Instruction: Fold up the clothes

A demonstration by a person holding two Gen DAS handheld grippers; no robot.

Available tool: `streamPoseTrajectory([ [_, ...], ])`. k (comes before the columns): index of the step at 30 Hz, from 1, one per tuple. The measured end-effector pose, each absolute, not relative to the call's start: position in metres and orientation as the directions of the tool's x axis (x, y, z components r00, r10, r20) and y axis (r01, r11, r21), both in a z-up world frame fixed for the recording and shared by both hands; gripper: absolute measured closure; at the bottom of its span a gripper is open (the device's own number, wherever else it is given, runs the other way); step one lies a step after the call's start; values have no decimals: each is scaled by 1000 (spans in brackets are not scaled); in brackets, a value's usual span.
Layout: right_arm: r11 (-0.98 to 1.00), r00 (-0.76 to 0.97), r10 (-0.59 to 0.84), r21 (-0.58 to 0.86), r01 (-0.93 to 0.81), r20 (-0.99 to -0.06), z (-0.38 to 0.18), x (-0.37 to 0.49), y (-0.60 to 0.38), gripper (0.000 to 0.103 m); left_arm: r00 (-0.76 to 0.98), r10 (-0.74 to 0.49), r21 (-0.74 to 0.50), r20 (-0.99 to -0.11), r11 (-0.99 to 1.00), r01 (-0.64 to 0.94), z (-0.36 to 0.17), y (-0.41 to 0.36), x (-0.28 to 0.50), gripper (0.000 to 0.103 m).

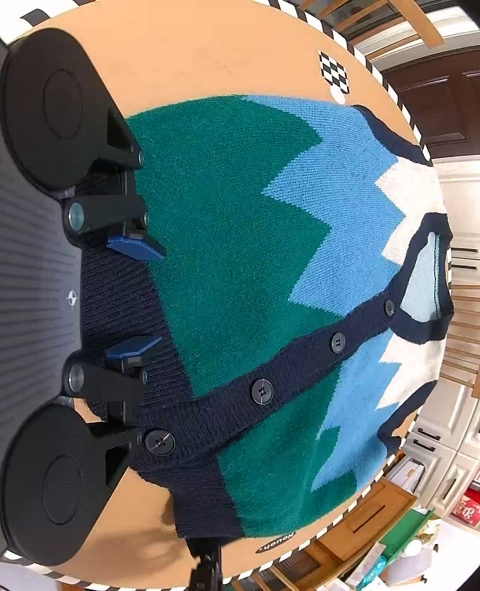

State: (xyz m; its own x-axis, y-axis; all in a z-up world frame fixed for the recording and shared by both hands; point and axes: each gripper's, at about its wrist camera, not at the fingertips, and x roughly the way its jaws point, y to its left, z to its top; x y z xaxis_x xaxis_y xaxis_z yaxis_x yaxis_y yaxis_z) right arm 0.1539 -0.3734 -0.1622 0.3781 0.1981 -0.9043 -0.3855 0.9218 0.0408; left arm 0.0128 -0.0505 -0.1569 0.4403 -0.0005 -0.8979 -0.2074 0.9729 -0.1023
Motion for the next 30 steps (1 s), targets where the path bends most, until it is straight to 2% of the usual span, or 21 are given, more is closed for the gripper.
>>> streamPoseTrajectory([
  [7, 940, 399, 146, 1, -340, -905, -147, 158, -409, 93, 428, -1, -100, -904, 973, -208, -154, -48, 18, 54],
  [9, 948, 401, 101, -34, -316, -910, -150, 160, -417, 101, 427, 3, -93, -904, 974, -204, -153, -49, 19, 54],
  [11, 952, 412, 58, -74, -297, -909, -154, 162, -427, 101, 426, 7, -86, -904, 976, -199, -153, -50, 20, 53],
  [14, 970, 403, 124, 25, -242, -907, -151, 162, -445, 98, 427, 10, -80, -904, 978, -194, -153, -53, 21, 51],
  [17, 961, 442, 204, 92, -260, -874, -137, 151, -449, 88, 428, 11, -80, -904, 978, -195, -153, -55, 23, 48],
  [18, 952, 447, 244, 124, -280, -861, -134, 148, -446, 78, 428, 12, -80, -904, 978, -195, -153, -56, 24, 46],
  [19, 943, 443, 270, 144, -299, -855, -132, 146, -442, 54, 429, 14, -78, -903, 978, -195, -153, -57, 24, 46],
  [20, 940, 439, 271, 138, -312, -857, -134, 146, -436, 44, 429, 16, -75, -903, 978, -195, -153, -58, 24, 44],
  [21, 938, 440, 263, 120, -327, -858, -139, 147, -428, 44, 429, 19, -72, -903, 978, -196, -153, -59, 25, 42],
  [23, 937, 422, 247, 105, -332, -872, -153, 156, -415, 51, 429, 24, -67, -903, 978, -195, -154, -62, 25, 41],
  [24, 940, 408, 241, 107, -325, -881, -161, 161, -409, 69, 428, 27, -63, -903, 979, -195, -154, -62, 26, 41],
  [25, 938, 388, 245, 117, -326, -888, -169, 166, -405, 92, 428, 30, -60, -903, 979, -194, -154, -63, 26, 40],
  [28, 935, 441, 219, 59, -349, -870, -166, 161, -397, 98, 425, 30, -60, -905, 979, -195, -153, -63, 27, 40],
  [30, 938, 497, 256, 90, -335, -829, -137, 149, -408, 98, 425, 19, -75, -905, 976, -204, -153, -61, 27, 40],
])
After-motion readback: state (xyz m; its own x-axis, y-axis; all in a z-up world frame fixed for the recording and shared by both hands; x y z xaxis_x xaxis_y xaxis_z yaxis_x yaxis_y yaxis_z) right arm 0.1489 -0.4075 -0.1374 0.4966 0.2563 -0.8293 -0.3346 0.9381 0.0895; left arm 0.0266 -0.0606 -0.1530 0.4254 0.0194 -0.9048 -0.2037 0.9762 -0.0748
